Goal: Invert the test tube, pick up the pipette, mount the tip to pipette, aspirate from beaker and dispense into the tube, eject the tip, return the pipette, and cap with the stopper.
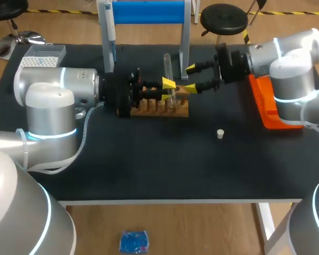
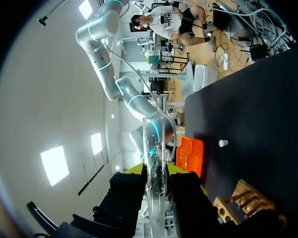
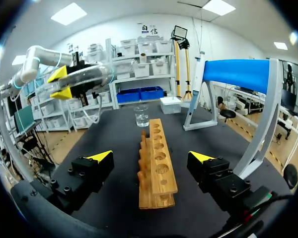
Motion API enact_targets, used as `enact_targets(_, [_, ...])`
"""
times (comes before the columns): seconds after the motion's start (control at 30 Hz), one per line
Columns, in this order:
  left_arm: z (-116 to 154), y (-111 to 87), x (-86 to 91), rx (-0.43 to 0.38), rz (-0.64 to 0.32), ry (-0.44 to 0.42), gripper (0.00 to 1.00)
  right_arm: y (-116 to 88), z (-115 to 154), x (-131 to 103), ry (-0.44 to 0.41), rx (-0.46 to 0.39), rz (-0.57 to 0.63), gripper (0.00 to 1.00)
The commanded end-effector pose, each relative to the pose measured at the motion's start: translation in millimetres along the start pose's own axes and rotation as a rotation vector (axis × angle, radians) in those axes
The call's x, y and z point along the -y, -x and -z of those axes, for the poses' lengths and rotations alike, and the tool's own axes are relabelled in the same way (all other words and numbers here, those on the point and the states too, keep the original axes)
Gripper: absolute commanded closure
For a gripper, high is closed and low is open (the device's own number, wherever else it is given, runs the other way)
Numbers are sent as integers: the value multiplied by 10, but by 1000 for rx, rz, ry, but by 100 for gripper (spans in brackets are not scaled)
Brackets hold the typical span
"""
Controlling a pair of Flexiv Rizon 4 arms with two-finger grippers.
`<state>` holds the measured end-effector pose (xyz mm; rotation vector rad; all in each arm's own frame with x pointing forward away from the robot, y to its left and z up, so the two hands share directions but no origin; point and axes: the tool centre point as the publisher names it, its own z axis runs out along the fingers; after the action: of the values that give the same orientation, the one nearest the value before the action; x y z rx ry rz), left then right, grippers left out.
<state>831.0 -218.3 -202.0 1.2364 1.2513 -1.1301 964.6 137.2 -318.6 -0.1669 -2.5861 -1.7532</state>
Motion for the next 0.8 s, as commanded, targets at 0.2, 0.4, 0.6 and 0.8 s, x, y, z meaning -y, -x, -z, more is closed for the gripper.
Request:
enact_targets(0.2, [3,-1,-7,0,-1,-2,100,-88,-29,63,-14,42,13,0])
enact_targets(0.4, [3,-1,-7,0,-1,-2,100,-92,-31,62,-14,47,17,0])
enact_targets(0.6, [3,-1,-7,0,-1,-2,100,-78,-23,39,-18,53,24,0])
enact_targets(0.8, [3,-1,-7,0,-1,-2,100,-96,-14,38,-29,63,26,0])
